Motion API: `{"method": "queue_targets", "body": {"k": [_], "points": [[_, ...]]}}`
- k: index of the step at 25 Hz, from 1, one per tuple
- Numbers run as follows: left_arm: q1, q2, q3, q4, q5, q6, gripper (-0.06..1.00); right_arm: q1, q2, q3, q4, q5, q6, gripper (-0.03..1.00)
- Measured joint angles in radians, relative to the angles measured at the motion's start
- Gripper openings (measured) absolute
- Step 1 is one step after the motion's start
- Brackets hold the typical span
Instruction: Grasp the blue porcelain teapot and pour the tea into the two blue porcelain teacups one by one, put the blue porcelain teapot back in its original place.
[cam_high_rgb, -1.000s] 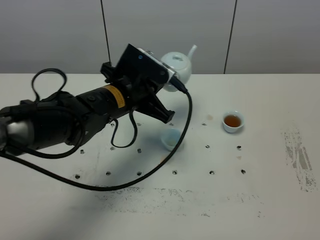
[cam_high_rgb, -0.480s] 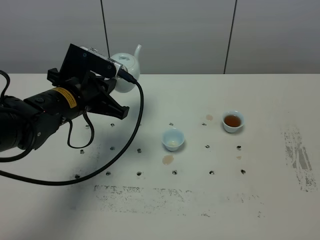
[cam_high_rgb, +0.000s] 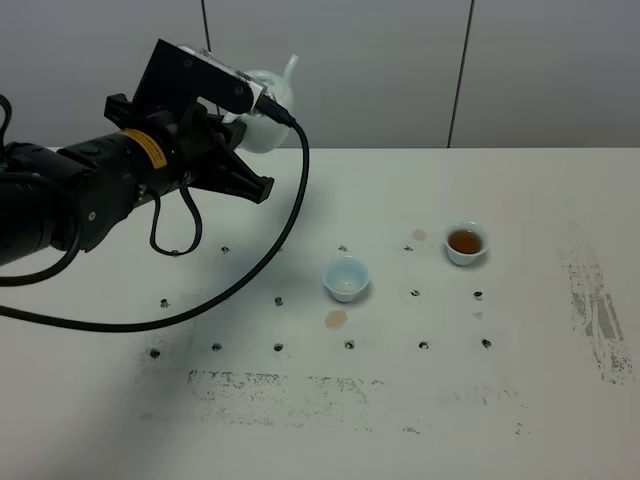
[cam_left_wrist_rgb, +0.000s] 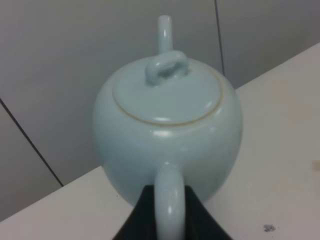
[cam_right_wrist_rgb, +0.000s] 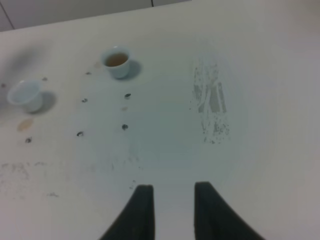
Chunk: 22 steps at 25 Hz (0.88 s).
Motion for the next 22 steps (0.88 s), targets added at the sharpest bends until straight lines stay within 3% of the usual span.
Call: {"method": "queue_targets", "body": {"k": [3, 6, 11, 13, 16, 22], "points": [[0.0, 0.0, -0.045, -0.129, 0.054, 0.139, 0.1, 0.0, 0.0, 0.0, 0.0, 0.0, 0.0, 0.22], [0.0, 0.0, -0.083, -0.313, 0.107, 0.372, 0.1, 0.0, 0.0, 0.0, 0.0, 0.0, 0.0, 0.22], [0.024, 0.0, -0.107, -0.7, 0.198, 0.814, 0.1, 0.0, 0.0, 0.0, 0.0, 0.0, 0.0, 0.22], [0.06, 0.0, -0.107, -0.839, 0.249, 0.939, 0.1, 0.0, 0.0, 0.0, 0.0, 0.0, 0.0, 0.22], [0.119, 0.0, -0.107, -0.965, 0.32, 1.083, 0.1, 0.0, 0.0, 0.0, 0.0, 0.0, 0.0, 0.22], [0.165, 0.003, -0.107, -1.05, 0.459, 1.261, 0.1, 0.0, 0.0, 0.0, 0.0, 0.0, 0.0, 0.22]]}}
